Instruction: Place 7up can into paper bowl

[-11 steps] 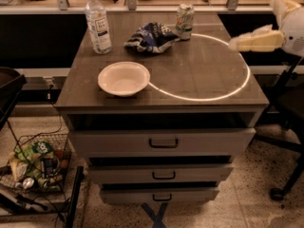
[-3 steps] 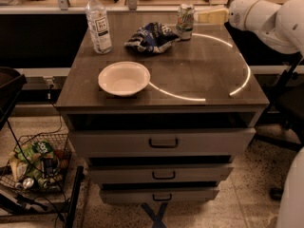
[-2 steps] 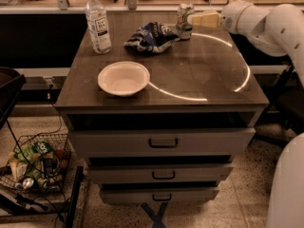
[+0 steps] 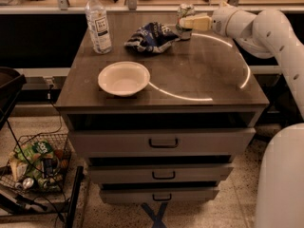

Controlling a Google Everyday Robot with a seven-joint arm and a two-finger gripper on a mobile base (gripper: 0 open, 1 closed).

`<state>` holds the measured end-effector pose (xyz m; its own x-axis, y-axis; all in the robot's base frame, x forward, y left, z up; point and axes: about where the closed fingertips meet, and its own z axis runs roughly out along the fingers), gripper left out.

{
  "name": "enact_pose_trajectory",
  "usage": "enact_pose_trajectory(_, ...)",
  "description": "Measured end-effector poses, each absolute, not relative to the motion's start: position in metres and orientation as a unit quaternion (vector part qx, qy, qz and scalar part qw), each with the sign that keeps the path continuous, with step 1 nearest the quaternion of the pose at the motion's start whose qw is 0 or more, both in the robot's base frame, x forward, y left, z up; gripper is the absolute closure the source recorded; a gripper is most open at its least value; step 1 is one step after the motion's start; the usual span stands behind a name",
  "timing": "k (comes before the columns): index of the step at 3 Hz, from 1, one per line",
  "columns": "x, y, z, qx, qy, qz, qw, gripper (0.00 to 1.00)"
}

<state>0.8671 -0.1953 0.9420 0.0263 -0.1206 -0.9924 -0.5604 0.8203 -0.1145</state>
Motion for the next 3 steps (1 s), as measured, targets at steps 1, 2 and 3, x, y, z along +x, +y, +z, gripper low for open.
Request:
enact_pose_trajectory(1, 0.877, -0.191, 0.936, -0.246, 0.679, 0.169, 0.671, 0.0)
enact_pose_trajectory(2, 0.9, -0.177, 0.916, -0.25, 0.684, 0.188, 0.659, 0.0)
enact_pose_trajectory(3, 0.905, -0.169, 0.92, -0.254, 0.68, 0.192, 0.661, 0.0)
